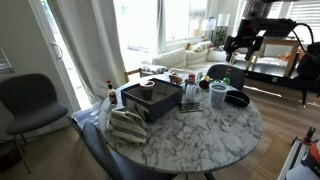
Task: Remove the glasses from the case, then put them in the transparent bucket
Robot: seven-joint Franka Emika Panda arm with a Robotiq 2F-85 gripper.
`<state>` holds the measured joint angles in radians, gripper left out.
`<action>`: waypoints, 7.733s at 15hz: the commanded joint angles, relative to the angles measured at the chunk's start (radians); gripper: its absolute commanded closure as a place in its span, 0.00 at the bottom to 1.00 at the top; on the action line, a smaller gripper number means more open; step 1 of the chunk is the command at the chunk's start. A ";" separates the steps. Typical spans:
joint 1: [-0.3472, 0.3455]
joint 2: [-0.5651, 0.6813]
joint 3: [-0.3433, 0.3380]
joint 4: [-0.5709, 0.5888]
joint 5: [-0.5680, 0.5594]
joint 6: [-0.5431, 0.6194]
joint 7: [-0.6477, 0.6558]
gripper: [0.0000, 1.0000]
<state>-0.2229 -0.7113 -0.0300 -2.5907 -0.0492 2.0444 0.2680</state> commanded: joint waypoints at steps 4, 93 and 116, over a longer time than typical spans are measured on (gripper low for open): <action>0.003 0.000 -0.003 0.002 -0.002 -0.003 0.001 0.00; -0.118 0.773 -0.345 0.146 0.167 0.634 -1.076 0.00; -0.065 0.995 -0.289 0.161 0.128 0.922 -0.992 0.47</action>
<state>-0.2820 0.2305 -0.3200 -2.4482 0.0732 2.9476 -0.7269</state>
